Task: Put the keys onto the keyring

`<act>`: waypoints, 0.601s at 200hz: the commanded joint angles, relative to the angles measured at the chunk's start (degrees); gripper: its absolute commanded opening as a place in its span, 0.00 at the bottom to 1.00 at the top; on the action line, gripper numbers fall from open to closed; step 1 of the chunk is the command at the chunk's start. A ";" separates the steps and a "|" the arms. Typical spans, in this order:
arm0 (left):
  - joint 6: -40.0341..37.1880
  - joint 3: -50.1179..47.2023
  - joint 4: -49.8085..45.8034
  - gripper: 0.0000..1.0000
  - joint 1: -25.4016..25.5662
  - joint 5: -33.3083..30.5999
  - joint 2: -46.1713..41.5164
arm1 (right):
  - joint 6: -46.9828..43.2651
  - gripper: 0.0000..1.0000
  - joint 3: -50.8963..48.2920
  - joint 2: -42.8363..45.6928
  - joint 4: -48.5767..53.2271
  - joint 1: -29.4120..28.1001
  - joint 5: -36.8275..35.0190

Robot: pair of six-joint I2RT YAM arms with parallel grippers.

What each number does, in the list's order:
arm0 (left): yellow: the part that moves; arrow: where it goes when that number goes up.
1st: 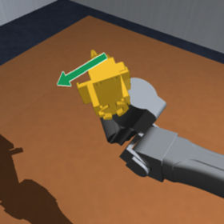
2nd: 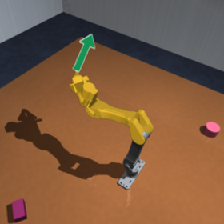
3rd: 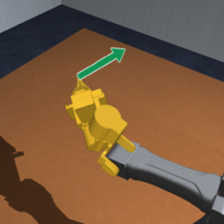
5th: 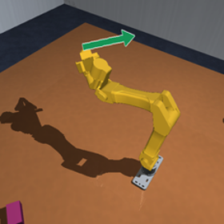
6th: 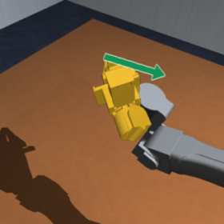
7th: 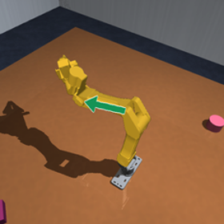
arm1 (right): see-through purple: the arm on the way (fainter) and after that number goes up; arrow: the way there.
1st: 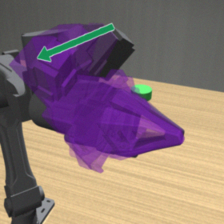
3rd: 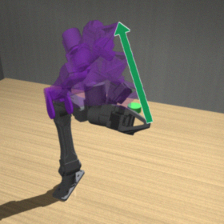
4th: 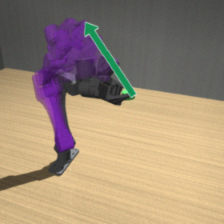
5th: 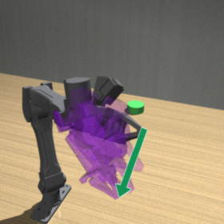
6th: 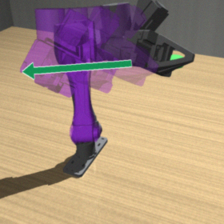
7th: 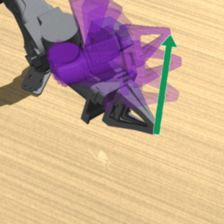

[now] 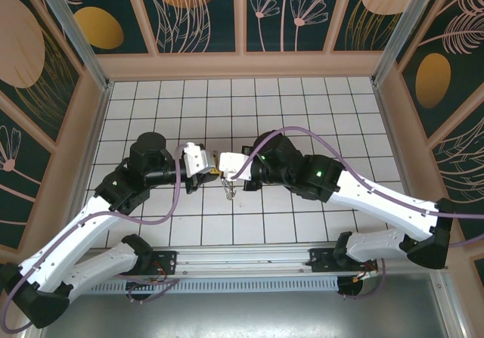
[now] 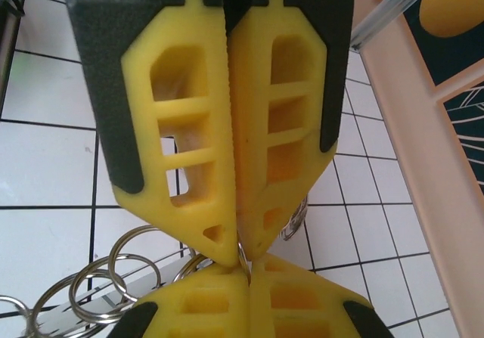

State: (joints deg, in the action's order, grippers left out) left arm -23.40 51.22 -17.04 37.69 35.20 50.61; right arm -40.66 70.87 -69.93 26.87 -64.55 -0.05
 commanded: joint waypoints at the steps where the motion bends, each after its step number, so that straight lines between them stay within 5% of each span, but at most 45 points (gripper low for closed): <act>1: -1.13 2.41 2.52 0.02 0.80 -0.05 0.69 | -1.44 0.00 2.59 -0.89 -1.42 -1.58 1.25; 51: 1.34 -0.10 8.77 0.00 0.80 2.33 -0.66 | 0.59 0.00 0.49 2.51 -3.24 -1.47 2.08; 120: 10.77 -2.52 23.46 0.00 0.77 13.30 -4.64 | 0.93 0.13 -6.59 10.06 -10.75 -1.26 8.20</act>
State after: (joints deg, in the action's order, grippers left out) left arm -17.67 48.10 -5.06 37.95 41.76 48.12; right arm -40.14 66.83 -62.67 22.31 -65.17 2.76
